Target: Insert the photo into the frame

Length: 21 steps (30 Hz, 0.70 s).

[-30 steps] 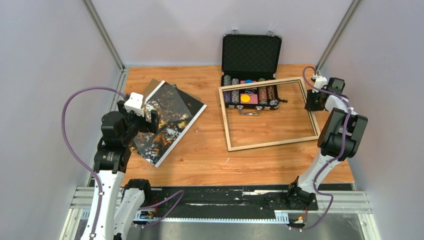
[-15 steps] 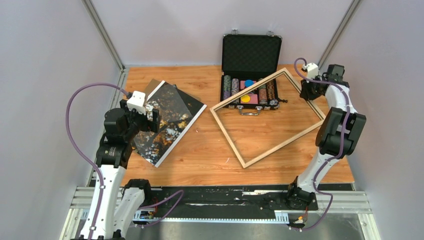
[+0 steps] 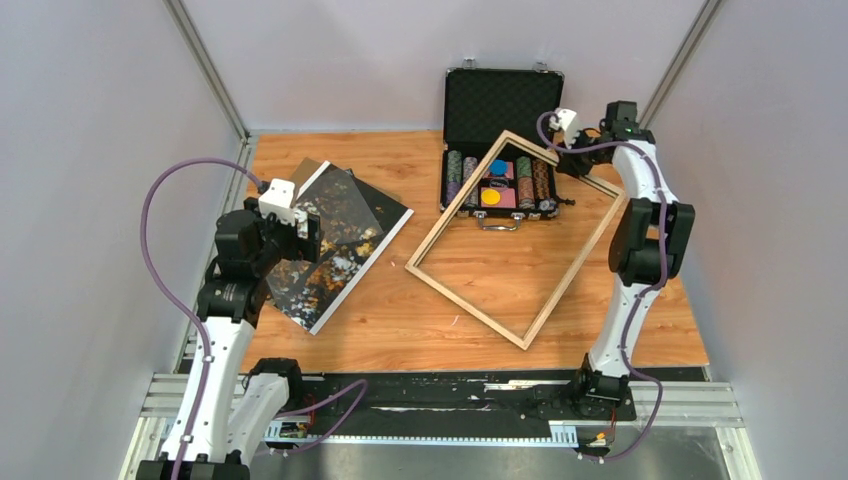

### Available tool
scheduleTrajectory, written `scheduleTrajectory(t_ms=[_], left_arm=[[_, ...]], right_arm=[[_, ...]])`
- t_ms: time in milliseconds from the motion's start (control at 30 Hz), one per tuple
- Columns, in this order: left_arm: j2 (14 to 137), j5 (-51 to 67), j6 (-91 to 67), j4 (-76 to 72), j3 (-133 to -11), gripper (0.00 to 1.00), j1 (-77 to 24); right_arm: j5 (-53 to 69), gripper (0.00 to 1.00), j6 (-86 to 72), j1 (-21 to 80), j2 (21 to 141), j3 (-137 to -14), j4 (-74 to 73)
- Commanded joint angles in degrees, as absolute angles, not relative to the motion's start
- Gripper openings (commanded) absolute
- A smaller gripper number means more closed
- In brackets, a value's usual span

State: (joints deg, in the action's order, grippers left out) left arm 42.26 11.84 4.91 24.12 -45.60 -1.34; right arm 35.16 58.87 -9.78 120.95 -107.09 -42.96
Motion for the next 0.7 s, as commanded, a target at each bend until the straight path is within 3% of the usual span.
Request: scheduleTrajectory(t_ms=[0, 667], left_arm=[[43.2, 11.4, 6.0, 21.4, -45.3, 1.00, -0.9], [46.9, 10.3, 6.5, 20.0, -45.5, 1.00, -0.9]], right_arm=[[41.5, 0.00, 70.7, -5.8, 124.2, -114.9, -47.0], [48.2, 0.00, 87.0, 4.8, 138.6, -130.9, -47.0]])
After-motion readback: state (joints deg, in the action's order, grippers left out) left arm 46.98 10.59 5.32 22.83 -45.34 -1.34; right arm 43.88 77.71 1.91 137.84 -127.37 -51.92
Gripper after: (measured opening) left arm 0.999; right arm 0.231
